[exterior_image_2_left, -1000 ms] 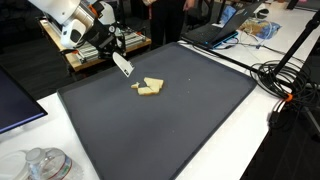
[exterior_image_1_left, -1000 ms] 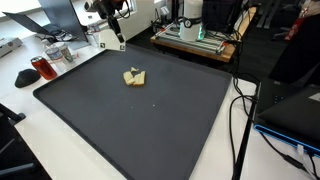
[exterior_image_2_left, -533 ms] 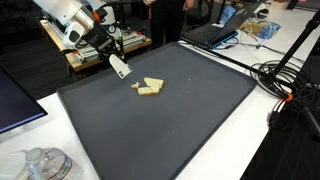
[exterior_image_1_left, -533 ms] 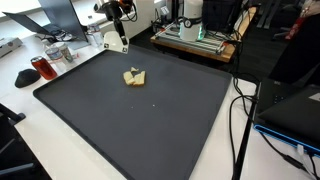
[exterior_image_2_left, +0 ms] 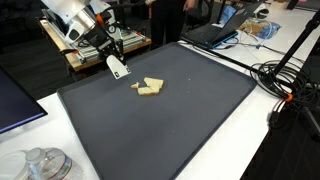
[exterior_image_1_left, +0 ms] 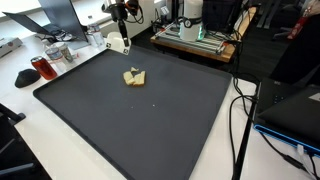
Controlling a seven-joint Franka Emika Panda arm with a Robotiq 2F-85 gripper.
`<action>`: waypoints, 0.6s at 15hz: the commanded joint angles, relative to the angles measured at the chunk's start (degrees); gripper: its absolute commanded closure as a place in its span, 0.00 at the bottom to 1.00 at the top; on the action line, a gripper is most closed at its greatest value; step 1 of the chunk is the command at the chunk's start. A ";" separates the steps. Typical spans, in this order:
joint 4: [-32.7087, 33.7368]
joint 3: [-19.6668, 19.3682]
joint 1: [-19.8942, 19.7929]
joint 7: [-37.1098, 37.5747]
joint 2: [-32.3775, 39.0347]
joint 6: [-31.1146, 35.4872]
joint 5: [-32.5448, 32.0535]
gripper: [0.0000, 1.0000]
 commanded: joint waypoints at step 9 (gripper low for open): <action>-7.45 -1.27 1.93 -5.93 -3.39 6.90 17.61 0.99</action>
